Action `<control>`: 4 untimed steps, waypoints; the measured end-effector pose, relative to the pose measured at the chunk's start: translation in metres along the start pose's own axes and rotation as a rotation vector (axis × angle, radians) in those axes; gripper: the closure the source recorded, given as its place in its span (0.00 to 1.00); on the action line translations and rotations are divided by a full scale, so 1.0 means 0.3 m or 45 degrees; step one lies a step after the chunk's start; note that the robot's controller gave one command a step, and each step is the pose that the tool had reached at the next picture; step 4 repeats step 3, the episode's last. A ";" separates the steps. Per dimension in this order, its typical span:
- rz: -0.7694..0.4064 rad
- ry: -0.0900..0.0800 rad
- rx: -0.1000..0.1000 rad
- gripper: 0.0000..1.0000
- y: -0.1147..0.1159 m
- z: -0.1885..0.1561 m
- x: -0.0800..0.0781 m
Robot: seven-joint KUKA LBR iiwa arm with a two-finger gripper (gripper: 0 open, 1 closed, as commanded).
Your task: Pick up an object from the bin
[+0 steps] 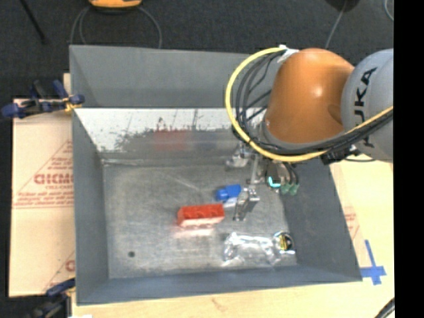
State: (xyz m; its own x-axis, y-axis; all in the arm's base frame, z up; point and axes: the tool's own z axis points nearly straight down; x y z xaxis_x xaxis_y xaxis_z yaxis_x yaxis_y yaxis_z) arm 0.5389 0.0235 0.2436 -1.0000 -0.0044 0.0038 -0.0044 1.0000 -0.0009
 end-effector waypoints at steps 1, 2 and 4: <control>-0.182 -0.001 0.001 0.00 0.026 0.471 -0.096; -0.179 -0.012 -0.001 1.00 0.027 0.451 -0.104; -0.192 -0.021 0.002 1.00 0.045 -0.222 -0.058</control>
Offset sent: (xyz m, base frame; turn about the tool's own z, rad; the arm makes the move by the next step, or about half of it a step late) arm 0.0289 0.0090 -0.1371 -0.1435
